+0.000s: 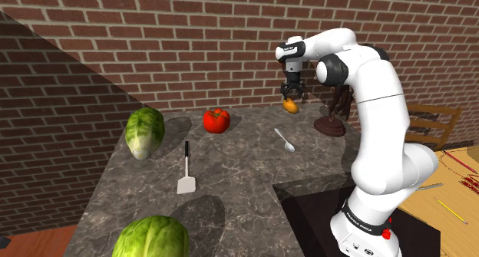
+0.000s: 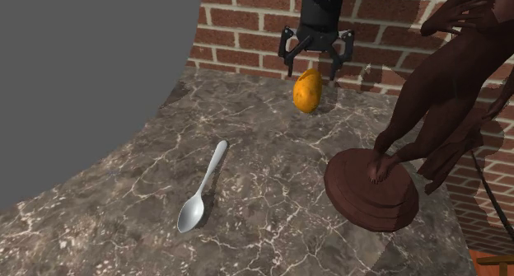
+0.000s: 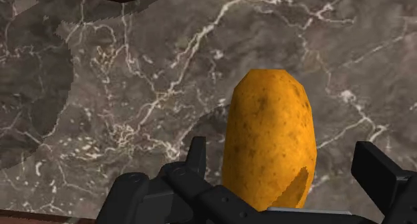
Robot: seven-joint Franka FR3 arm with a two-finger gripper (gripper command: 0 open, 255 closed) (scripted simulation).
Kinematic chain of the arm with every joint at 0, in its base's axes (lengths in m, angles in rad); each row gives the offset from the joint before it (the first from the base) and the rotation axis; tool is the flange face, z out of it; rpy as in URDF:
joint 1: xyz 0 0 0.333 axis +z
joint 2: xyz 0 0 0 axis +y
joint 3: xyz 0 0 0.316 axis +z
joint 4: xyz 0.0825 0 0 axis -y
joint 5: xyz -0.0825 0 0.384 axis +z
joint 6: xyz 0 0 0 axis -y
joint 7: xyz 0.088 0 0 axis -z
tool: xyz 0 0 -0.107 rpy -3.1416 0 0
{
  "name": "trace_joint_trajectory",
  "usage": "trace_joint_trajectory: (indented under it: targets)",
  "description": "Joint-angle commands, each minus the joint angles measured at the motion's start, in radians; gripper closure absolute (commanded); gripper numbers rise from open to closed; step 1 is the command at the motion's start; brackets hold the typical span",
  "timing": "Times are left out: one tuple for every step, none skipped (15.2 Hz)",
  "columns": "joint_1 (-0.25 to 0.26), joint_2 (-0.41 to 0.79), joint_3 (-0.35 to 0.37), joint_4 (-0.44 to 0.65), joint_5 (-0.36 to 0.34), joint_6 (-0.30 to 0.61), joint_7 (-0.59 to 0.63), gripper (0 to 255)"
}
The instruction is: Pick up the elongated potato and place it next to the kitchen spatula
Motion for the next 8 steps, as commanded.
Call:
trace_joint_trajectory:
  targets:
    - [0.003, 0.040, 0.006, -0.035, 0.000, 0.033, -0.003, 0]
    - [0.004, 0.037, 0.007, -0.062, -0.001, 0.056, -0.003, 0]
    - [0.003, 0.037, 0.008, -0.062, -0.002, 0.056, -0.002, 0]
    - [0.003, 0.037, 0.009, -0.062, -0.002, 0.056, -0.002, 0]
    - [0.003, 0.036, 0.009, -0.063, -0.002, 0.056, -0.002, 0]
    - [0.003, 0.036, 0.009, -0.063, -0.002, 0.056, -0.002, 0]
    - [0.003, 0.036, 0.009, -0.062, -0.002, 0.056, -0.002, 0]
    - [0.003, 0.036, 0.009, -0.062, -0.002, 0.056, -0.002, 0]
